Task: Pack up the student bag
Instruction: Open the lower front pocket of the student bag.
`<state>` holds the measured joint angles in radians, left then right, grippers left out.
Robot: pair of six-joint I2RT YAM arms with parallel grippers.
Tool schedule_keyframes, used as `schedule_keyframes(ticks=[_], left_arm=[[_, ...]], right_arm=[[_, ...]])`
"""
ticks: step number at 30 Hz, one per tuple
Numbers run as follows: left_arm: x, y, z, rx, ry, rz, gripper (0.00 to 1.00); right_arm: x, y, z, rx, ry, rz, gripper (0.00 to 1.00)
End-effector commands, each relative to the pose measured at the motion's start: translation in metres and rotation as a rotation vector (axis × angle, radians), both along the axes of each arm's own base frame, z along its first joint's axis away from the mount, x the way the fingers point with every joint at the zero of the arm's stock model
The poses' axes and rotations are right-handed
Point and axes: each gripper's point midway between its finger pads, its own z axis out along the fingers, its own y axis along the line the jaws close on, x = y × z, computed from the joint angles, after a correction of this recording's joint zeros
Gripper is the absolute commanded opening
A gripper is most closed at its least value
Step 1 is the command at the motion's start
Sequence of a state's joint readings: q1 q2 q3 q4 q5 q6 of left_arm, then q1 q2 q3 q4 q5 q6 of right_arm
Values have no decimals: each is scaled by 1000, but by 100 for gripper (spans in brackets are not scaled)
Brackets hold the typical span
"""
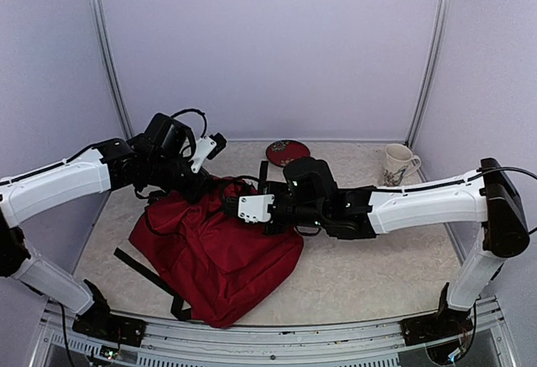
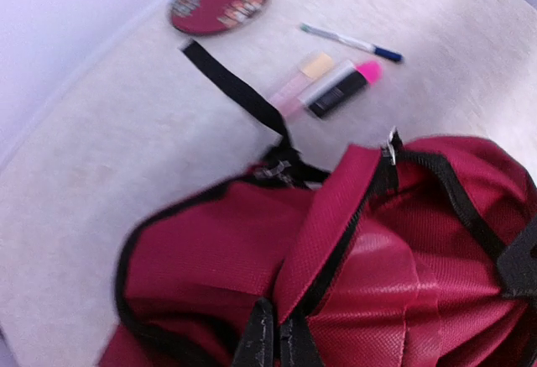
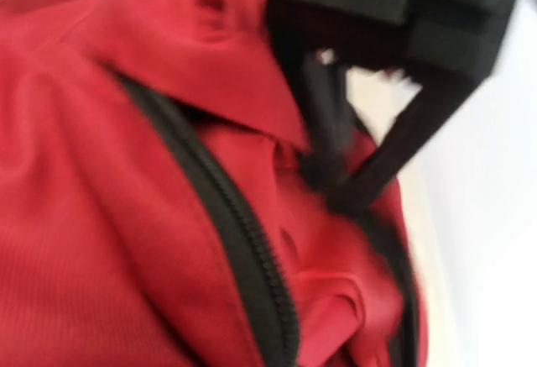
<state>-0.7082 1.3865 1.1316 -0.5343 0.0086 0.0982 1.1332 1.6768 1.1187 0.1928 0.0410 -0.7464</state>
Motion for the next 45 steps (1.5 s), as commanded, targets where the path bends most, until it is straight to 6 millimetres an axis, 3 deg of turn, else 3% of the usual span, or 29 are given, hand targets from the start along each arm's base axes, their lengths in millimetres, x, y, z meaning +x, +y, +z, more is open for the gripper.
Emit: schedule_keyframes(ticks=[1, 5, 7, 8, 11, 15, 18, 21, 26, 29, 31, 35, 37, 39, 42, 45], left_arm=[[70, 99, 108, 282, -418, 454, 0], [65, 108, 200, 311, -650, 590, 0], [50, 94, 220, 310, -734, 567, 0], [44, 82, 217, 304, -752, 524, 0], [34, 52, 176, 242, -696, 400, 0], [29, 37, 96, 256, -544, 315, 0], [24, 32, 56, 249, -454, 272, 0], [27, 37, 42, 209, -390, 269, 0], [34, 52, 29, 162, -327, 278, 0], [25, 38, 27, 113, -311, 206, 0], [14, 25, 31, 81, -331, 141, 0], [11, 24, 40, 52, -344, 130, 0], [8, 21, 46, 13, -346, 114, 0], [6, 18, 47, -18, -339, 94, 0], [3, 17, 46, -26, -330, 80, 0], [2, 18, 48, -39, -331, 76, 0]], right_arm=[[6, 34, 82, 172, -139, 72, 0], [20, 50, 102, 218, -195, 35, 0], [22, 52, 86, 216, -215, 24, 0], [22, 52, 72, 208, -220, 19, 0], [22, 53, 14, 158, -187, -2, 0], [20, 52, -49, 113, -111, -51, 0], [5, 49, -72, 94, -49, -47, 0], [-12, 36, -77, 93, 22, -29, 0], [-29, 11, -60, 126, 109, -26, 0], [-32, 10, -57, 90, 179, -36, 0], [-35, 14, -45, 84, 229, -27, 13], [-34, 18, 15, 197, 338, -21, 27], [-29, 10, 47, 284, 424, -14, 36], [-7, -13, 78, 393, 487, -75, 50], [44, -59, 92, 523, 543, -298, 65], [104, -118, 74, 586, 591, -630, 72]])
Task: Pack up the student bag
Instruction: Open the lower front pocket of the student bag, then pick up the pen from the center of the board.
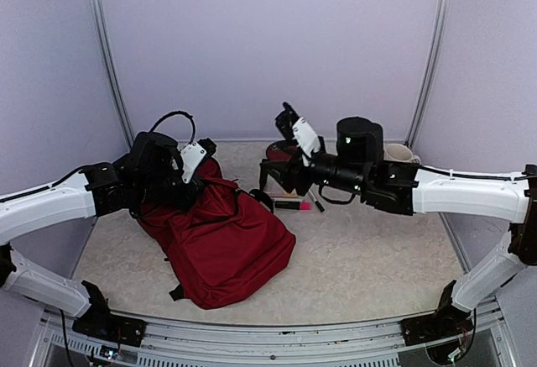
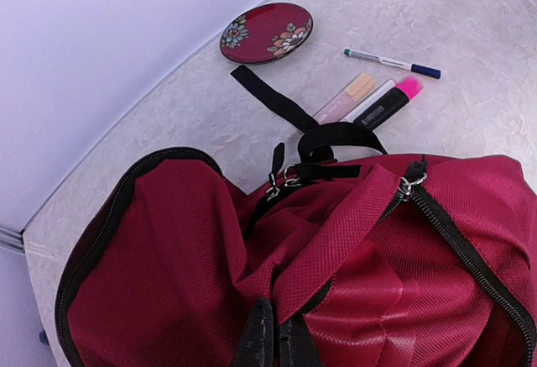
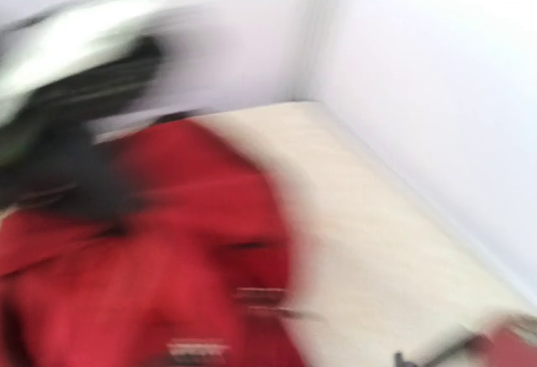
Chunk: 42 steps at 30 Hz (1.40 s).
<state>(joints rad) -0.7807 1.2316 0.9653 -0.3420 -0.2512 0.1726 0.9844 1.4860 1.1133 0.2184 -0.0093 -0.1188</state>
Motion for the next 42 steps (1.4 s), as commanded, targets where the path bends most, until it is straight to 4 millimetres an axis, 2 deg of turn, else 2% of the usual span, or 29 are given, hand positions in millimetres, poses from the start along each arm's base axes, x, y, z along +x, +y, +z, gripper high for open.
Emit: schedule_keyframes(ticks=[1, 3, 4, 6, 11, 17, 21, 24, 29, 35, 38, 42], left_arm=[[1, -3, 25, -94, -55, -22, 0], [1, -3, 27, -113, -52, -28, 0], [1, -2, 27, -118, -50, -30, 0], [0, -2, 26, -118, -48, -33, 0], [-2, -6, 19, -112, -31, -56, 0], [-2, -6, 16, -102, -29, -63, 0], [-2, -6, 13, -94, -27, -65, 0], [-1, -6, 10, -84, -22, -62, 0], [-1, -7, 8, -82, -17, -65, 0], [0, -6, 7, -76, -16, -61, 0], [0, -5, 7, -75, -18, -57, 0], [1, -5, 7, -75, -21, -58, 0]], right_arm=[[77, -80, -37, 34, 301, -408, 73], [106, -108, -71, -21, 446, -518, 73], [115, -121, -96, -84, 527, -568, 73], [131, -132, -126, -159, 626, -616, 74], [153, -139, -186, -323, 762, -668, 66], [174, -140, -237, -470, 841, -717, 57], [177, -123, -258, -481, 888, -650, 53], [178, -128, -273, -525, 903, -678, 51], [171, -146, -295, -615, 915, -735, 32], [166, -145, -310, -641, 940, -708, 11], [167, -142, -306, -615, 944, -697, 0], [176, -140, -275, -561, 883, -702, 0]])
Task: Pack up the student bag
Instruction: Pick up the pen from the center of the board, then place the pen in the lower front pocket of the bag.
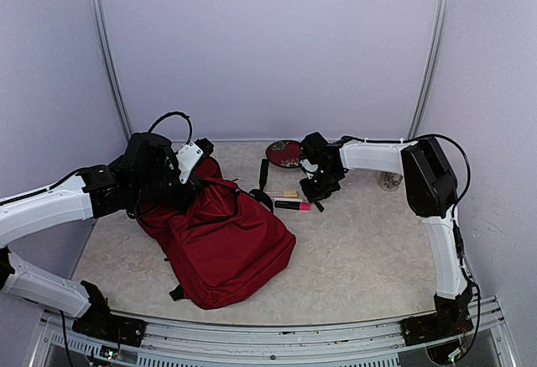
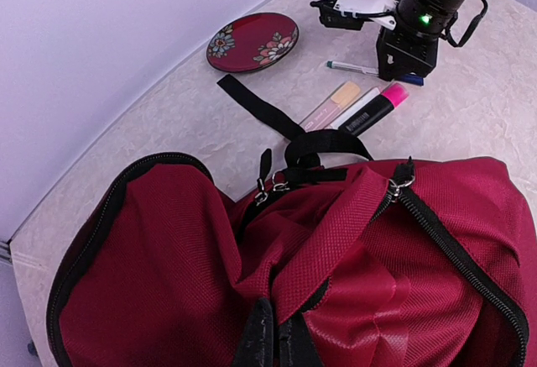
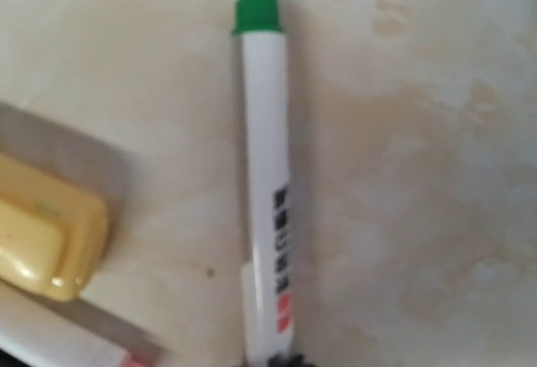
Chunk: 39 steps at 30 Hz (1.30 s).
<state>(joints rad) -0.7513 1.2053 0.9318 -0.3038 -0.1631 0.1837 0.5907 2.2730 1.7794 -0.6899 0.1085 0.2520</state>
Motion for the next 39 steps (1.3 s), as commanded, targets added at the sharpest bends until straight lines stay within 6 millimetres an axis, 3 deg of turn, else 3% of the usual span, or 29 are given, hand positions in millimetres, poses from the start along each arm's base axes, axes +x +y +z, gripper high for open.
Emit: schedule_keyframes(ticks=[1, 6, 8, 11, 13, 16, 18, 20, 22, 25, 30, 39], left_arm=[[4, -3, 7, -26, -27, -6, 0], [4, -4, 10, -46, -24, -15, 0], [4, -4, 13, -60, -23, -19, 0], [4, -3, 15, -71, -24, -20, 0], [4, -3, 15, -78, -25, -21, 0], [3, -4, 13, -78, -15, -26, 0], [3, -5, 15, -87, -13, -31, 0], [2, -5, 18, -105, -12, -41, 0], [0, -5, 22, -129, -12, -60, 0], [-4, -7, 27, -155, -18, -89, 0], [-9, -11, 33, -187, -15, -129, 0], [-9, -8, 42, -224, -22, -140, 0]], right_arm=[[0, -8, 16, 0, -20, -1, 0], [0, 14, 95, 169, -176, 112, 0], [1, 26, 134, 264, -269, 153, 0], [-14, 55, 198, 448, -408, 277, 0], [-38, 87, 240, 585, -528, 420, 0], [-103, 141, 291, 815, -701, 744, 0], [-152, 171, 316, 950, -810, 961, 0], [-190, 193, 329, 1055, -875, 1125, 0], [-208, 211, 327, 1127, -863, 1222, 0], [-209, 223, 311, 1173, -820, 1259, 0], [-208, 228, 266, 1109, -843, 1305, 0], [-188, 231, 171, 840, -706, 1338, 0]])
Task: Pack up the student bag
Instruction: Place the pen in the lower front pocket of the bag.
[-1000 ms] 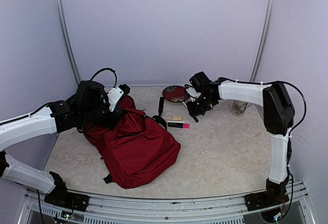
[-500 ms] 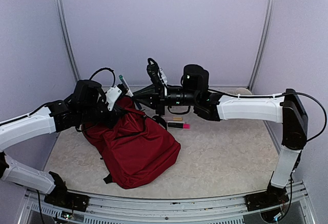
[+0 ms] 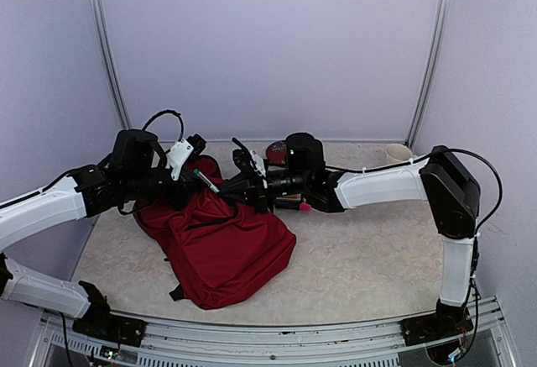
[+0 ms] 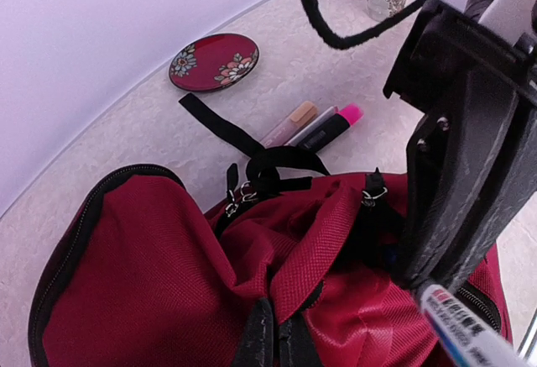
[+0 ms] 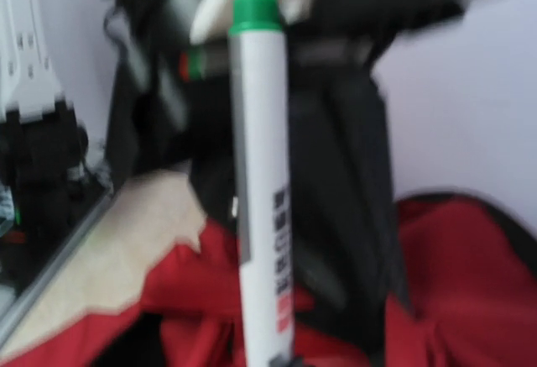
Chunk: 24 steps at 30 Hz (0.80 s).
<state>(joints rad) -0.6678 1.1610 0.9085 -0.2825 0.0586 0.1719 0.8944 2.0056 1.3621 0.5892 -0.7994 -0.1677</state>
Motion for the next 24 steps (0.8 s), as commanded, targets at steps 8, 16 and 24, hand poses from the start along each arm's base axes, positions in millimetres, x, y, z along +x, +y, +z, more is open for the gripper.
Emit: schedule_keyframes(ticks=[8, 16, 24], left_arm=[[-1, -4, 34, -101, -77, -30, 0], [1, -4, 33, -88, -80, -28, 0], [1, -4, 30, -77, -74, -26, 0]], right_arm=[[22, -24, -98, -414, -204, -92, 0], [32, -67, -123, -748, -318, -160, 0], [31, -70, -123, -947, -554, -196, 6]])
